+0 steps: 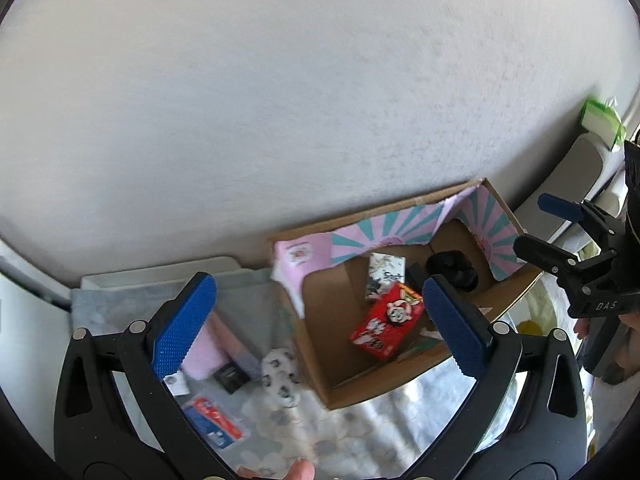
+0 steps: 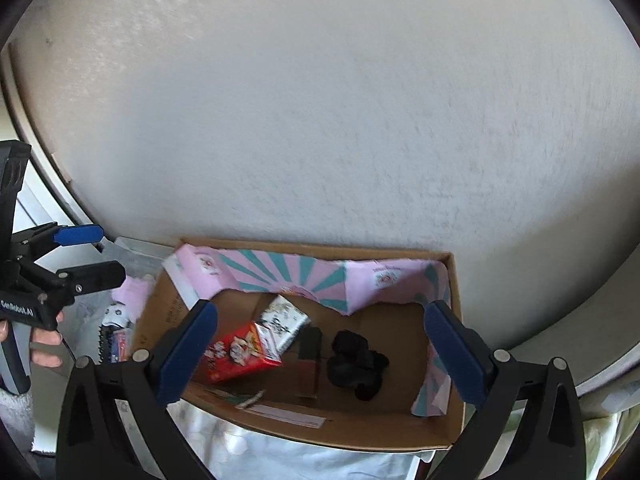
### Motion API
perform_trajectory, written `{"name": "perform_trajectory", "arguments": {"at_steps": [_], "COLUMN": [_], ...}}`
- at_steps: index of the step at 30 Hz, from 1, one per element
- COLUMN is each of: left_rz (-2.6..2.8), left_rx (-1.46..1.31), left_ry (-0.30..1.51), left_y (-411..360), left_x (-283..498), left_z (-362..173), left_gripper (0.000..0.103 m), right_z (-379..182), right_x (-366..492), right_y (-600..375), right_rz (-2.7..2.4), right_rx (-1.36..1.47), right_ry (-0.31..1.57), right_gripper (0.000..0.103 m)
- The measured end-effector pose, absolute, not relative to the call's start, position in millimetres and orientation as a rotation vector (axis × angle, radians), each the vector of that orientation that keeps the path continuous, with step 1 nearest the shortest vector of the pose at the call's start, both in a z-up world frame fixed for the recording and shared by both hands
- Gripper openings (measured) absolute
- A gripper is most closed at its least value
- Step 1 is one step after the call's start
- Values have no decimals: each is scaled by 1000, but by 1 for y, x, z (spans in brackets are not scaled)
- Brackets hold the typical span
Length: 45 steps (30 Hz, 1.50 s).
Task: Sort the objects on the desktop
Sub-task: 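Withdraw both tools from the box toward the pink hair bands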
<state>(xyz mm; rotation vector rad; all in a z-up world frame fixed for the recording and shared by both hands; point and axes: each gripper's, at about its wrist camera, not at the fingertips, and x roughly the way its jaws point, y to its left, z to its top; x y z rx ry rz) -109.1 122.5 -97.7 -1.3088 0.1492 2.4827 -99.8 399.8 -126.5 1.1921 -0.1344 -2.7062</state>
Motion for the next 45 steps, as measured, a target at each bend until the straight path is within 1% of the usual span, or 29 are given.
{"name": "perform_trajectory", "arguments": {"at_steps": [5, 9, 15, 19, 23, 28, 31, 37, 42, 45], "left_rz": [2557, 2620, 2706, 2715, 2720, 2694, 2668, 2602, 2529, 2491], "left_rx": [-1267, -1252, -1233, -1256, -1342, -1370, -1399, -1482, -1538, -1576], "left_ry": [146, 119, 111, 97, 79, 2, 16, 50, -1, -11], "left_y": [82, 41, -11, -36, -60, -89, -97, -104, -108, -106], "left_x": [-98, -91, -74, -66, -61, -54, -55, -68, -91, -107], "left_z": [-77, -64, -53, -54, -60, -70, -80, -118, -159, -187], "left_gripper": [103, 103, 103, 103, 103, 103, 103, 103, 103, 103], "right_z": [-113, -103, -81, -72, -74, -83, -90, -108, -144, -170], "right_x": [-94, -87, -70, -64, -63, -58, -51, -35, -27, -28], "right_y": [382, 359, 321, 295, 266, 233, 213, 172, 133, 116], "right_rz": [-2690, -2653, -2670, -2679, -2643, -2587, -2563, -2481, -2417, -2389], "right_rx": [1162, 1145, 1038, 984, 988, 988, 972, 952, 1025, 1082], "right_ry": [-114, -59, 26, 59, 76, 91, 112, 115, 183, 170], "right_gripper": [103, 103, 103, 103, 103, 103, 103, 103, 103, 103]}}
